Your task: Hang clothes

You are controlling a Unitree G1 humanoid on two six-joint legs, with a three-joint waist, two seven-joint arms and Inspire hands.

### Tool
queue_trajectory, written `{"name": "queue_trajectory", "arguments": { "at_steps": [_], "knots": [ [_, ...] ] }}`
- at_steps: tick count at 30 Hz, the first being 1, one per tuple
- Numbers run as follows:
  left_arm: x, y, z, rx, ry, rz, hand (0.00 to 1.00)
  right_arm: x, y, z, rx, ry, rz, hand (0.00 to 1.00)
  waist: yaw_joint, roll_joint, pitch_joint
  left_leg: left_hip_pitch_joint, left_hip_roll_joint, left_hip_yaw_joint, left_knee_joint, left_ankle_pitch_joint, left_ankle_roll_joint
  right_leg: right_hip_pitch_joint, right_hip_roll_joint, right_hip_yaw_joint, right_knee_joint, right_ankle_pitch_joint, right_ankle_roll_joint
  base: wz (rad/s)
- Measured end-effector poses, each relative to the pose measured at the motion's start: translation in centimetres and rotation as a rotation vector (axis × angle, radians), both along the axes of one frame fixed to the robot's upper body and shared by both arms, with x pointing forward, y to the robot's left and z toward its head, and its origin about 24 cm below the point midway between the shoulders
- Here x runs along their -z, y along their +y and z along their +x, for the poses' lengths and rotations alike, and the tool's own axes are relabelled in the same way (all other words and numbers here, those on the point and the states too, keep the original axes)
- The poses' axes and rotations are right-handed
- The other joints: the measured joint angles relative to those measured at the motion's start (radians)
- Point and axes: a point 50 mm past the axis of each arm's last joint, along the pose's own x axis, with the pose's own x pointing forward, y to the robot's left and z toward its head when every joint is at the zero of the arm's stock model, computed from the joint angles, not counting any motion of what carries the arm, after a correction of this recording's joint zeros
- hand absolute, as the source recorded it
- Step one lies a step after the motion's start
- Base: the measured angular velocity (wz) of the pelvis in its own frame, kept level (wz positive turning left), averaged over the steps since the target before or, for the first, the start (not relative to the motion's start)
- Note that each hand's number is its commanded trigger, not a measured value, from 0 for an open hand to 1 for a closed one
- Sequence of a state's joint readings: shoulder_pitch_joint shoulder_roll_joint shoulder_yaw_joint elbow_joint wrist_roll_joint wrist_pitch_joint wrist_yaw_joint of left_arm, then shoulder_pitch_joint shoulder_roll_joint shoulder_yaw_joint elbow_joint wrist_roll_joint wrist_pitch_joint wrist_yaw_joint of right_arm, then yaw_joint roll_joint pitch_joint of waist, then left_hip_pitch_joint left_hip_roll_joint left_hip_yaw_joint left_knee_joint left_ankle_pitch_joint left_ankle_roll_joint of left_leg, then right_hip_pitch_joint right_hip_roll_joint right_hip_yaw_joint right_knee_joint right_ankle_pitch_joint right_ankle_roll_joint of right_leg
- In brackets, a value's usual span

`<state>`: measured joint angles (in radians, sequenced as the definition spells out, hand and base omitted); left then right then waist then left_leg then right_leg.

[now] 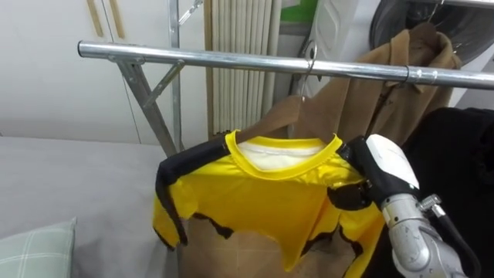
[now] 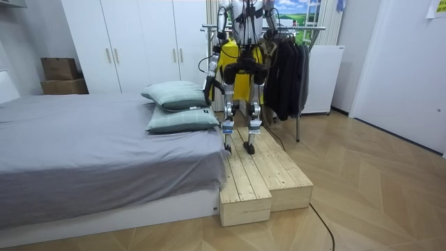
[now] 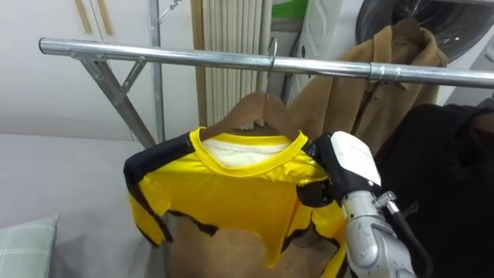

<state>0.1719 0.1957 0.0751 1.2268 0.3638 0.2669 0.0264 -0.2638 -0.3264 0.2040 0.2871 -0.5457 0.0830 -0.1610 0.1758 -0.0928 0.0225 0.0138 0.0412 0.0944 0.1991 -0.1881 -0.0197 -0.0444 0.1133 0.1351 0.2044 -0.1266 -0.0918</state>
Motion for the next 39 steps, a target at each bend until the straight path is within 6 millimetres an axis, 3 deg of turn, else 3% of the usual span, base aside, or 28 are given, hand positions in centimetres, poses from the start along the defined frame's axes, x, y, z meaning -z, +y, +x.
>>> {"name": "queue_trajectory", "arguments": {
  "at_steps": [18,26,28,29,30,31,39],
  "knots": [
    [-0.1,0.2,0.1,0.004,-0.004,0.004,0.0,2.2,-0.7,-0.1,0.017,0.074,0.033,1.0,0.002,-0.002,0.0004,0.008,-0.001,-0.013,0.007,0.0,0.0,0.012,0.001,-0.002,0.001,0.0,0.0,0.01],
    [-0.1,0.3,0.2,0.006,-0.006,0.007,0.0,2.9,-0.8,-0.3,0.029,0.079,0.061,1.0,-0.004,0.007,-0.0003,0.015,-0.001,-0.024,0.007,0.001,-0.002,0.032,-0.003,-0.024,-0.016,0.001,-0.002,0.07],
    [-0.1,0.3,0.2,0.005,-0.006,0.007,0.0,2.9,-0.8,-0.3,0.029,0.077,0.062,0.58,-0.004,0.011,-0.0018,0.015,-0.001,-0.024,0.007,0.001,-0.002,0.032,-0.003,-0.025,-0.016,0.001,-0.003,0.0],
    [-0.1,0.3,0.2,0.005,-0.006,0.007,0.0,2.9,-0.8,-0.4,0.029,0.076,0.061,0.43,-0.004,0.014,-0.0034,0.015,-0.001,-0.024,0.007,0.001,-0.002,0.032,-0.003,-0.026,-0.016,0.001,-0.003,0.0],
    [-0.1,0.3,0.2,0.005,-0.006,0.007,0.0,2.9,-0.8,-0.4,0.028,0.075,0.062,0.04,-0.004,0.016,-0.0046,0.015,-0.001,-0.024,0.007,0.001,-0.002,0.032,-0.003,-0.026,-0.016,0.001,-0.003,0.0],
    [-0.1,0.3,0.2,0.005,-0.006,0.007,0.0,2.9,-0.8,-0.4,0.028,0.075,0.062,0.0,-0.004,0.017,-0.005,0.015,-0.001,-0.024,0.007,0.001,-0.002,0.032,-0.003,-0.026,-0.016,0.001,-0.003,0.0],
    [-0.1,0.2,0.2,0.005,-0.006,0.005,0.0,5.1,-1.7,-1.0,0.081,0.168,0.062,0.0,-0.004,0.019,-0.0054,0.015,-0.001,-0.023,0.006,0.002,-0.003,0.032,-0.003,-0.026,-0.017,0.001,-0.004,0.0]
  ]
}}
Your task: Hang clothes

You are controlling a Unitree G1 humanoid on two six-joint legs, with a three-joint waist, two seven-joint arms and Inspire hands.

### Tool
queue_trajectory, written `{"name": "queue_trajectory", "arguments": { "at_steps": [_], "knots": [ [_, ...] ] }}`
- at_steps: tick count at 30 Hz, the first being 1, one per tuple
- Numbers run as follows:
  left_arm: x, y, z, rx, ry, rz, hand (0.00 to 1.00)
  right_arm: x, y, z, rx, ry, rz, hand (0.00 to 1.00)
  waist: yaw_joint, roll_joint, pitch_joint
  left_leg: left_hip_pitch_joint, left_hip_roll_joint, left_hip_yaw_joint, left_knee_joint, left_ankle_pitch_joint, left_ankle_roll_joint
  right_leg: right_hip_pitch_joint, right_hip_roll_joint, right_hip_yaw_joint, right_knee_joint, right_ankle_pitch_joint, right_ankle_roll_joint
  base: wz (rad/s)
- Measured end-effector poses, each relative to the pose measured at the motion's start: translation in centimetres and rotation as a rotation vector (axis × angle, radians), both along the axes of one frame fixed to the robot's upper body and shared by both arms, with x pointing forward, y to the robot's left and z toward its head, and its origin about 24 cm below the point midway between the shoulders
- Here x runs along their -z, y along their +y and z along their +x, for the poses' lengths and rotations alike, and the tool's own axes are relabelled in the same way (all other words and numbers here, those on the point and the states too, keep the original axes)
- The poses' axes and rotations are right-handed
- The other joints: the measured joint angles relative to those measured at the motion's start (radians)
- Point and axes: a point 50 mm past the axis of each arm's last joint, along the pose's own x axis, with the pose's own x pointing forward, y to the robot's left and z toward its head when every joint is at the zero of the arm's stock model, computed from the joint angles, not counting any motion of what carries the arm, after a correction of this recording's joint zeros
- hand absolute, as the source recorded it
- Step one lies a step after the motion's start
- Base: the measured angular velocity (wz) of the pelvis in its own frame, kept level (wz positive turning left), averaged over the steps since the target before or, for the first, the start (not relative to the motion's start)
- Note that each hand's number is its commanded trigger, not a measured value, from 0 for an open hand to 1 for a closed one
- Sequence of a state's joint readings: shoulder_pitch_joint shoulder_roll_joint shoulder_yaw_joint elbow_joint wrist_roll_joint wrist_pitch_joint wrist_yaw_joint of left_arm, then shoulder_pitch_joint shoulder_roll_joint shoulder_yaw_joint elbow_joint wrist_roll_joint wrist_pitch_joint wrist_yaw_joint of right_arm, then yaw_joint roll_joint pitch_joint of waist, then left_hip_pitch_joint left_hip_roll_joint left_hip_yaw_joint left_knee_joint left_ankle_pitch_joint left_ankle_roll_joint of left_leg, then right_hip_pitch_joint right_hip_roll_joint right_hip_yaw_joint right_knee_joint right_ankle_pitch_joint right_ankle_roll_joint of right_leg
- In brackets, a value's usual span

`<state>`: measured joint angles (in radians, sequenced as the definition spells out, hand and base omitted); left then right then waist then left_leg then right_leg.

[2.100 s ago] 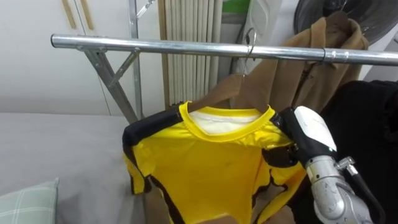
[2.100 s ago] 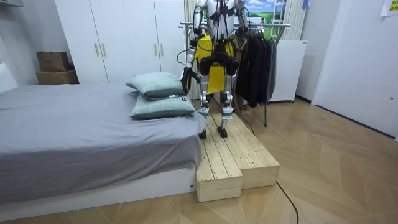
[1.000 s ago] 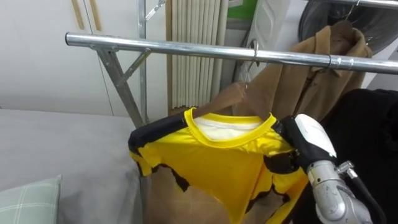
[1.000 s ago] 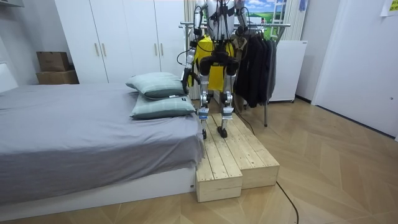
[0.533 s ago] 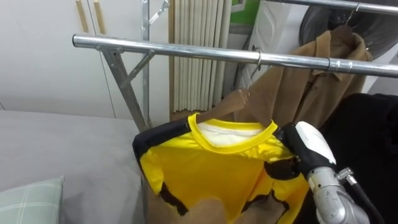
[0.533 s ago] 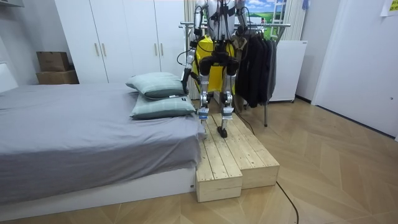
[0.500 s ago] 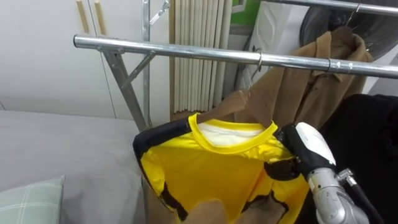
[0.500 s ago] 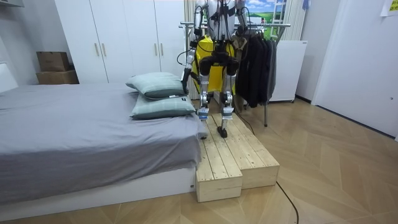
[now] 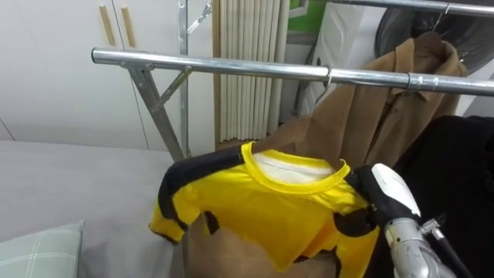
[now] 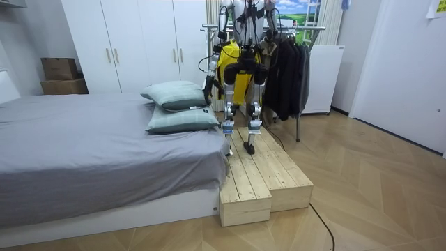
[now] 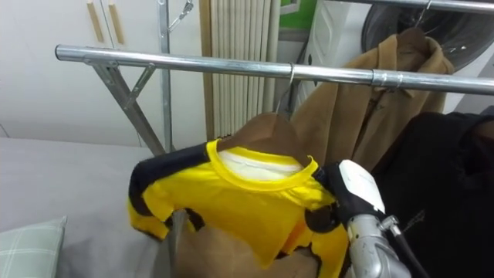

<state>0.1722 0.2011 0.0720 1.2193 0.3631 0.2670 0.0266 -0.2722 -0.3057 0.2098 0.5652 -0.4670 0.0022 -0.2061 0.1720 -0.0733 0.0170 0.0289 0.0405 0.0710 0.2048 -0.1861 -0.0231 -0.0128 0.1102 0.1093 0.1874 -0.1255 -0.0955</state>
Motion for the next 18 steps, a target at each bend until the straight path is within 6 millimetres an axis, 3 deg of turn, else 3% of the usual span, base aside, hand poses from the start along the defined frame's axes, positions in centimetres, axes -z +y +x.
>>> {"name": "queue_trajectory", "arguments": {
  "at_steps": [18],
  "knots": [
    [0.1,-0.2,0.0,-0.001,-0.002,-0.004,0.0,2.2,-0.5,-1.4,0.027,0.099,0.033,0.0,0.0,0.006,-0.0002,0.001,0.0,0.003,-0.001,0.0,0.0,0.0,0.0,0.003,0.0,0.0,-0.001,0.0]
  ]
}}
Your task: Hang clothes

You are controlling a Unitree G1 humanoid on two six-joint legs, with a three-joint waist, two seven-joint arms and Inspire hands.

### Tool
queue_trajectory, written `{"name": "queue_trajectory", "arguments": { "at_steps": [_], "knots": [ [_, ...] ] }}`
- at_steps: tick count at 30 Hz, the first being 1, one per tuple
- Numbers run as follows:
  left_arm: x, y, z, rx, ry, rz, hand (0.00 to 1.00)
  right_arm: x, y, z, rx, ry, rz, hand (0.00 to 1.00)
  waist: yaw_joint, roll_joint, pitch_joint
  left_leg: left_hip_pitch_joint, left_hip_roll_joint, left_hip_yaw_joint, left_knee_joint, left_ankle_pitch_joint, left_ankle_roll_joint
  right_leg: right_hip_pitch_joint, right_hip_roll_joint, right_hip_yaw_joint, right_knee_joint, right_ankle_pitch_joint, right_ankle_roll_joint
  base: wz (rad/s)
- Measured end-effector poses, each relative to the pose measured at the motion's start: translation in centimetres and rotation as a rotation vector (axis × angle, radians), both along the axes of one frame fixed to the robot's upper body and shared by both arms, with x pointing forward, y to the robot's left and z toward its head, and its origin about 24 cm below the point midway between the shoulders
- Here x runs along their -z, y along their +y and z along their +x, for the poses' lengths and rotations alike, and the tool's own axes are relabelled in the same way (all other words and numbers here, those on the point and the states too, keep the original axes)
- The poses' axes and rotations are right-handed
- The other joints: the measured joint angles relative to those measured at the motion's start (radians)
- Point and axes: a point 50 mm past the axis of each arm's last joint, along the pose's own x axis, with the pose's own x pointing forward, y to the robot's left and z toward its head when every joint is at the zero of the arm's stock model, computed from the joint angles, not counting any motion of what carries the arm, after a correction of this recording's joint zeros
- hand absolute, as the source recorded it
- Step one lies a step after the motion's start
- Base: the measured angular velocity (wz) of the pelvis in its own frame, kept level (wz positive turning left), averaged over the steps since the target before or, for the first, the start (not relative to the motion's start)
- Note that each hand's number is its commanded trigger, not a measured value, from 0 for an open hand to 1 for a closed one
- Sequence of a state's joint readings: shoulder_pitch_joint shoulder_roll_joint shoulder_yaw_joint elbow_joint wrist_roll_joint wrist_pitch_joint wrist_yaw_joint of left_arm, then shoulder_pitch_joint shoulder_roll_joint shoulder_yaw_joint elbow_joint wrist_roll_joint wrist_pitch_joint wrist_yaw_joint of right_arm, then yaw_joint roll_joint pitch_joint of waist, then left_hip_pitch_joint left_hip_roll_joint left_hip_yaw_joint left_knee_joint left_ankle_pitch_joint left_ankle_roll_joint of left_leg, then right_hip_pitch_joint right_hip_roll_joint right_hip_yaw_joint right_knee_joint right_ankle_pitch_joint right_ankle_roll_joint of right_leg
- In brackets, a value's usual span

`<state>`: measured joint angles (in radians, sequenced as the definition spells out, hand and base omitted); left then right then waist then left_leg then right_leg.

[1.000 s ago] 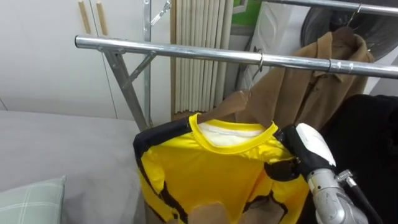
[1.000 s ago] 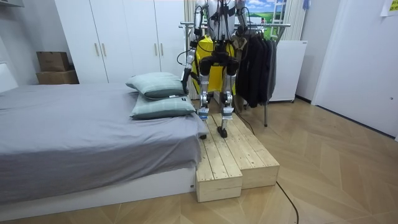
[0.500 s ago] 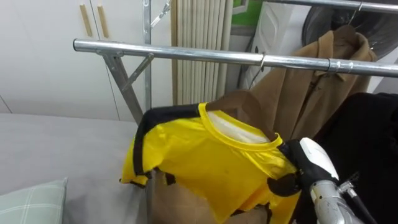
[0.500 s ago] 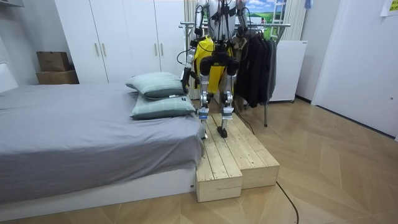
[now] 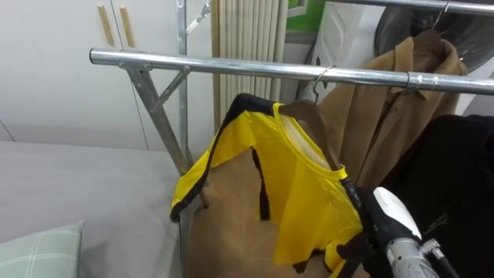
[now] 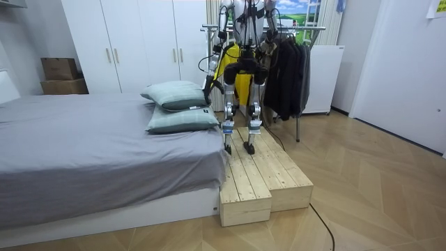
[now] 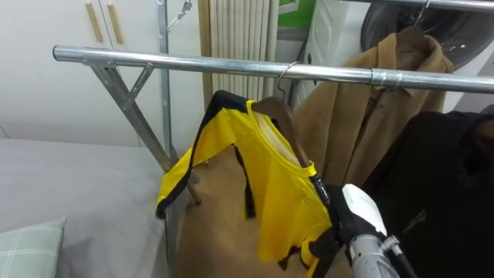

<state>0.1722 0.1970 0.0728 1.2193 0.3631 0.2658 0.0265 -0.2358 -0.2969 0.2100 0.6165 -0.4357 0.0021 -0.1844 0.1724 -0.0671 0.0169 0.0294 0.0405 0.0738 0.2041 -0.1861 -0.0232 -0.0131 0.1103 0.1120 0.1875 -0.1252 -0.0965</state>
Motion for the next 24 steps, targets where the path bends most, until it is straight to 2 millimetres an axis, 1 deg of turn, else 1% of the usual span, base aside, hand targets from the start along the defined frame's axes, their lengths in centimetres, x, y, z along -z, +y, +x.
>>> {"name": "queue_trajectory", "arguments": {
  "at_steps": [16,24],
  "knots": [
    [0.03,-0.07,0.02,0.001,-0.002,-0.002,0.0,0.18,0.06,-0.1,-0.012,0.022,0.009,0.0,0.0,0.001,0.0,0.002,0.0,0.002,-0.001,0.0,0.0,0.001,0.001,0.004,0.0,0.0,0.0,0.0],
    [0.04,-0.12,-0.03,0.001,0.001,-0.01,0.0,0.25,0.07,-0.15,0.003,0.025,0.048,0.0,0.0,0.001,0.0003,0.006,0.0,0.006,-0.004,0.0,0.0,0.001,0.001,0.009,0.0,0.0,0.0,0.0]
  ]
}}
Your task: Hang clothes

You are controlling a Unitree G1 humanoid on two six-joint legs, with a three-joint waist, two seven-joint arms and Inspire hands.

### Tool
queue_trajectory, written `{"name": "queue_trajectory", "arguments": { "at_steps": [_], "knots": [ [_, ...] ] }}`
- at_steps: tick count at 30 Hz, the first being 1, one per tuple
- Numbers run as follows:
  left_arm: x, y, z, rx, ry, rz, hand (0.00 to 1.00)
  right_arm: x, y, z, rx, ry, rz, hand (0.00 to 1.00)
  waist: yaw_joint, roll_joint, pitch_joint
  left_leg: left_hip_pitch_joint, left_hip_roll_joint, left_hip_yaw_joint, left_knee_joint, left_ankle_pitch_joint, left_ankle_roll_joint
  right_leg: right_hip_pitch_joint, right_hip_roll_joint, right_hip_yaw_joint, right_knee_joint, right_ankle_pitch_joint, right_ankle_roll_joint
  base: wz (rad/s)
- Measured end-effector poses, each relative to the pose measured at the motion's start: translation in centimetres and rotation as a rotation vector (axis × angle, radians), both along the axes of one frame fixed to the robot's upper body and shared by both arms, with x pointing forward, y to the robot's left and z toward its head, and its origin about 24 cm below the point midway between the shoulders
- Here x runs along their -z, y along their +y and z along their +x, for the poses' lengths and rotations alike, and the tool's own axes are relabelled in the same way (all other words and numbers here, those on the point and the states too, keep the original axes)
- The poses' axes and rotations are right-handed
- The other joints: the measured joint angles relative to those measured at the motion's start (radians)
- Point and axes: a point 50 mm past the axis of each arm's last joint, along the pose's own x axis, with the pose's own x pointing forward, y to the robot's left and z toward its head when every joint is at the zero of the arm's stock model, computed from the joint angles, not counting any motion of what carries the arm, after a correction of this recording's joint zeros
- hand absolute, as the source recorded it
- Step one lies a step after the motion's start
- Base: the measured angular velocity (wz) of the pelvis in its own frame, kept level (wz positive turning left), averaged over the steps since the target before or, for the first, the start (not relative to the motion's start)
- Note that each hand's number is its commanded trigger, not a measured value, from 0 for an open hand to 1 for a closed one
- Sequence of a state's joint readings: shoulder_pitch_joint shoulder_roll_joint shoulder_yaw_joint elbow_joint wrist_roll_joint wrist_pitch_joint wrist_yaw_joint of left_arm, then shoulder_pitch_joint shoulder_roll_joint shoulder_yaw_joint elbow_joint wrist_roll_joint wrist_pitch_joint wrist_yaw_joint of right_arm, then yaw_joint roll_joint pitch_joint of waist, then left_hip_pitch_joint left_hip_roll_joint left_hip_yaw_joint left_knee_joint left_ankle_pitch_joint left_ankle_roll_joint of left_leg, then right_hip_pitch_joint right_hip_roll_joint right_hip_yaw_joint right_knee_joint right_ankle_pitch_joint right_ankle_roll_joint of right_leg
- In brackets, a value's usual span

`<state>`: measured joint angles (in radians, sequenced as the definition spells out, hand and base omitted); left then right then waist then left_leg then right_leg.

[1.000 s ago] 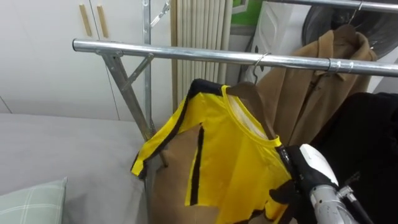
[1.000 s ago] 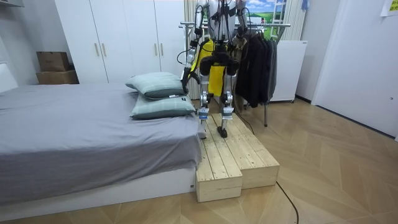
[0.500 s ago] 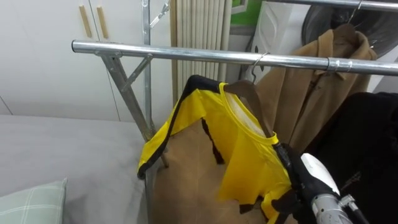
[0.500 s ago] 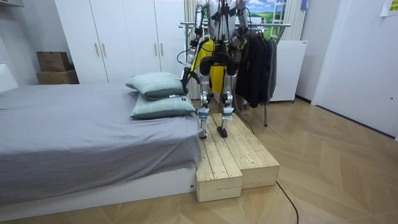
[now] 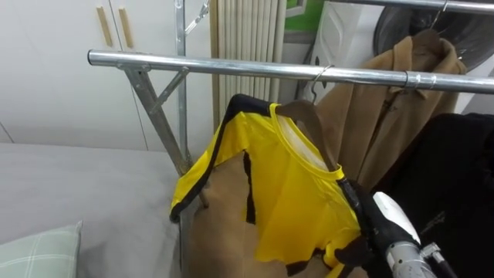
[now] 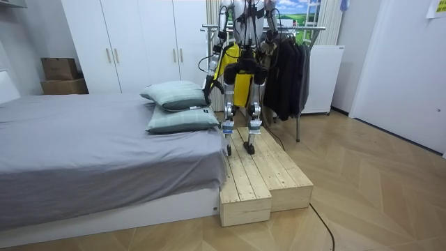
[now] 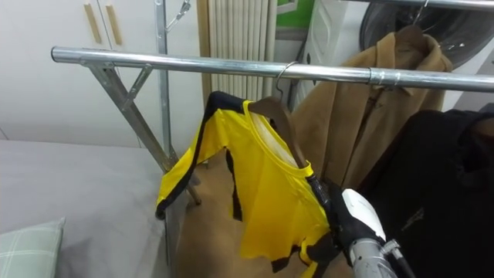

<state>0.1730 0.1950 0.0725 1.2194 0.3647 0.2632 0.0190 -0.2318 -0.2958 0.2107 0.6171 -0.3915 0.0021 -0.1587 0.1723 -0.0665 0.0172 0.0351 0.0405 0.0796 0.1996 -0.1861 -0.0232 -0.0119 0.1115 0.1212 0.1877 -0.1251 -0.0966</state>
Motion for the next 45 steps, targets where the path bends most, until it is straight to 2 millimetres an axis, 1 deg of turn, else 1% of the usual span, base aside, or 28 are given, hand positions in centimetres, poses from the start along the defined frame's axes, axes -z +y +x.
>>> {"name": "queue_trajectory", "arguments": {
  "at_steps": [9,12,13,14,15,16,20,21,23,25,28,31,32,36,40,41,42,44,45],
  "knots": [
    [0.0,-0.1,-0.3,-0.003,0.007,-0.005,0.0,0.4,0.4,-0.1,0.024,0.034,0.093,0.0,-0.005,0.001,-0.0004,0.003,0.0,0.003,-0.002,0.0,0.0,0.002,0.0,0.002,-0.001,0.0,0.0,0.0],
    [0.0,-0.1,-0.4,-0.005,0.01,-0.006,0.0,0.8,0.1,-0.7,0.057,0.042,0.141,0.0,-0.009,0.002,-0.0001,0.005,0.0,0.002,-0.002,0.0,0.0,0.006,-0.001,0.0,-0.002,0.0,0.0,0.01],
    [0.0,-0.2,-0.5,-0.005,0.012,-0.007,0.0,1.1,-0.3,-1.2,0.09,0.051,0.179,0.0,-0.01,0.006,0.0003,0.009,0.0,0.002,-0.002,0.0,0.0,0.01,-0.001,0.0,-0.003,-0.002,0.0,0.0],
    [0.0,-0.2,-0.6,-0.007,0.015,-0.009,0.0,1.4,-0.6,-1.6,0.122,0.059,0.217,0.0,-0.017,0.009,-0.0009,0.009,-0.001,0.002,-0.002,0.0,0.0,0.01,-0.002,0.0,-0.002,-0.003,0.001,0.0],
    [0.1,-0.4,-0.9,-0.009,0.019,-0.013,0.0,1.6,-0.8,-1.9,0.149,0.063,0.251,0.0,-0.031,0.015,-0.0012,0.009,-0.001,0.002,-0.002,0.0,0.0,0.01,-0.002,0.001,-0.002,-0.004,0.001,0.0],
    [0.1,-0.5,-0.9,-0.01,0.021,-0.015,0.0,1.7,-0.9,-2.1,0.159,0.066,0.261,0.0,-0.035,0.018,-0.0018,0.01,-0.001,0.003,-0.002,0.0,0.0,0.01,-0.002,0.002,-0.001,-0.004,0.001,-0.04],
    [0.2,-0.7,-0.9,-0.016,0.019,-0.021,0.0,3.1,-2.3,-4.0,0.248,0.111,0.311,0.0,-0.056,0.031,-0.0079,0.013,0.001,0.009,-0.002,0.0,0.0,0.01,0.002,0.013,-0.001,-0.004,0.001,-0.06],
    [0.2,-0.8,-0.9,-0.016,0.017,-0.023,0.0,3.3,-2.5,-4.4,0.265,0.116,0.326,0.0,-0.06,0.032,-0.0079,0.013,0.001,0.01,-0.002,0.0,0.0,0.01,0.002,0.013,-0.001,-0.004,0.001,0.0],
    [0.2,-0.8,-0.9,-0.015,0.013,-0.025,0.0,4.3,-2.9,-6.0,0.319,0.154,0.369,0.0,-0.07,0.033,-0.0077,0.018,0.001,0.01,-0.002,0.0,0.0,0.015,0.002,0.016,0.0,-0.004,0.001,-0.05],
    [0.2,-0.9,-1.0,-0.014,0.01,-0.027,0.0,5.0,-3.1,-7.1,0.343,0.186,0.399,0.0,-0.081,0.033,-0.0075,0.024,0.001,0.01,-0.002,0.0,0.0,0.019,0.002,0.016,0.001,-0.005,-0.002,-0.05],
    [0.3,-0.9,-0.8,-0.009,-0.006,-0.032,0.0,6.0,-3.2,-8.3,0.366,0.233,0.412,0.0,-0.094,0.033,-0.0065,0.029,0.002,0.011,-0.002,0.0,0.0,0.023,0.003,0.017,0.001,-0.007,-0.003,-0.01],
    [0.3,-1.0,-0.8,-0.008,-0.011,-0.035,0.0,6.6,-3.2,-9.3,0.379,0.266,0.448,0.0,-0.095,0.032,-0.0055,0.031,0.003,0.015,-0.003,0.0,0.0,0.025,0.005,0.028,0.001,-0.008,-0.003,-0.03],
    [0.3,-1.0,-0.8,-0.008,-0.011,-0.036,0.0,6.8,-3.2,-9.6,0.386,0.275,0.466,0.0,-0.096,0.033,-0.0053,0.032,0.003,0.021,-0.003,0.0,0.0,0.025,0.009,0.041,0.001,-0.011,-0.002,-0.06],
    [0.3,-1.2,-1.0,-0.01,-0.006,-0.04,0.0,7.6,-2.6,-10.9,0.409,0.313,0.533,0.0,-0.097,0.034,-0.0045,0.037,0.004,0.031,-0.004,0.0,0.0,0.025,0.011,0.057,0.002,-0.011,-0.002,-0.11],
    [0.4,-1.3,-1.0,-0.014,-0.008,-0.043,0.0,9.3,-2.2,-13.2,0.461,0.394,0.557,0.0,-0.099,0.035,-0.0038,0.037,0.002,0.029,-0.004,-0.001,-0.001,0.023,0.011,0.068,0.001,-0.012,-0.001,-0.08],
    [0.4,-1.3,-0.9,-0.018,-0.013,-0.043,0.0,9.7,-2.0,-13.9,0.472,0.418,0.562,0.0,-0.102,0.039,-0.0019,0.037,0.002,0.031,-0.004,-0.002,-0.002,0.023,0.012,0.067,0.001,-0.012,-0.001,0.0],
    [0.4,-1.3,-0.9,-0.02,-0.017,-0.044,0.0,10.0,-2.1,-14.3,0.478,0.431,0.563,0.0,-0.102,0.039,-0.0021,0.037,0.002,0.031,-0.004,-0.002,-0.002,0.023,0.011,0.067,0.001,-0.012,-0.001,0.0],
    [0.4,-1.3,-0.8,-0.03,-0.031,-0.047,0.0,10.8,-2.1,-15.8,0.499,0.487,0.579,0.0,-0.103,0.043,-0.0018,0.036,0.002,0.033,-0.004,-0.002,-0.002,0.02,0.012,0.067,0.002,-0.011,-0.001,-0.05],
    [0.4,-1.3,-0.8,-0.03,-0.034,-0.047,0.0,10.9,-2.1,-16.0,0.504,0.499,0.584,0.0,-0.104,0.044,-0.0023,0.035,0.003,0.033,-0.004,-0.002,-0.002,0.018,0.012,0.067,0.002,-0.011,-0.002,-0.08]
  ]
}}
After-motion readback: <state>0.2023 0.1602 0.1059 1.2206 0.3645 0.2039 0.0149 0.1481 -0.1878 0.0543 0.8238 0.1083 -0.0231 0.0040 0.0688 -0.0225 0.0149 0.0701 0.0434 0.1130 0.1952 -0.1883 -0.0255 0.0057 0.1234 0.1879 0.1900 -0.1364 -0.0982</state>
